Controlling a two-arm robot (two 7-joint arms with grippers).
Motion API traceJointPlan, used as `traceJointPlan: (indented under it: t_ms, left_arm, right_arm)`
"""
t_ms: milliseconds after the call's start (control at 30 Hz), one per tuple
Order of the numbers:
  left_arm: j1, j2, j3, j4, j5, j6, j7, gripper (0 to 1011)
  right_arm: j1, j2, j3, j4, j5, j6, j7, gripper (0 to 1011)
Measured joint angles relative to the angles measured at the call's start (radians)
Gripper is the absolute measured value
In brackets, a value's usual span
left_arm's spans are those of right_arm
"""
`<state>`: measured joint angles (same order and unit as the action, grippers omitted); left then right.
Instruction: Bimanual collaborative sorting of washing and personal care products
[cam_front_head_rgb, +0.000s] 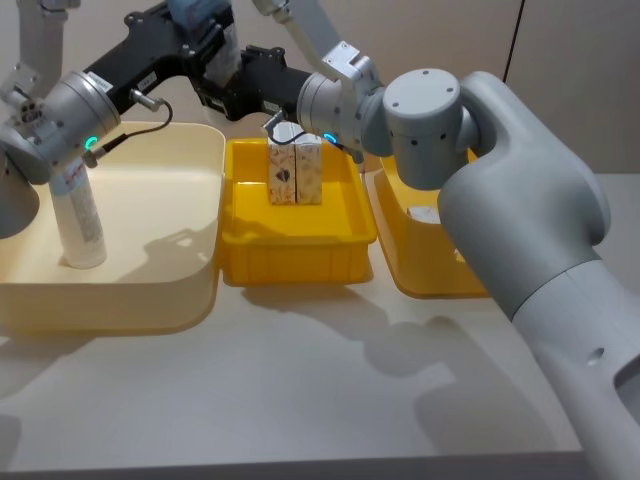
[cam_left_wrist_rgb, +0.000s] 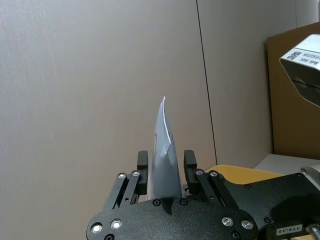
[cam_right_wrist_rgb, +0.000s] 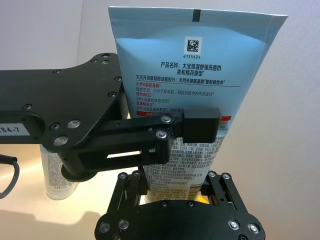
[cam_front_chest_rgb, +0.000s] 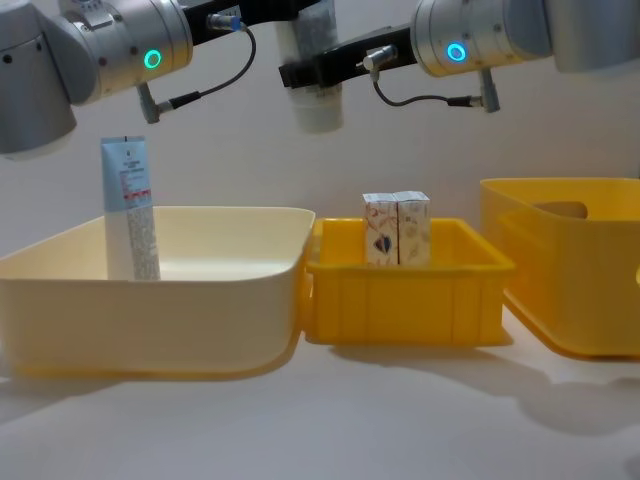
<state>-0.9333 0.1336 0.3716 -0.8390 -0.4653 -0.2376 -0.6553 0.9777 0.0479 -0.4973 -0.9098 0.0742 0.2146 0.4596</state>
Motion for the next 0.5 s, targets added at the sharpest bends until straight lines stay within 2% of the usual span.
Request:
traceJointPlan:
  t_ms: [133,200,500]
  left_arm:
    - [0.0,0.0,0.0,0.0,0.0,0.0,0.0,485]
    - [0.0,0.0,0.0,0.0,0.0,0.0,0.0,585]
    - [0.0,0.0,0.0,0.0,0.0,0.0,0.0,862]
  right_arm:
    - [0.0,0.0,0.0,0.0,0.0,0.0,0.0,544]
    - [0.0,0.0,0.0,0.0,0.0,-0.001,0.0,544]
    - [-0.005,0.013,0.001,-0.018,-0.002,0.0,-0.011,544]
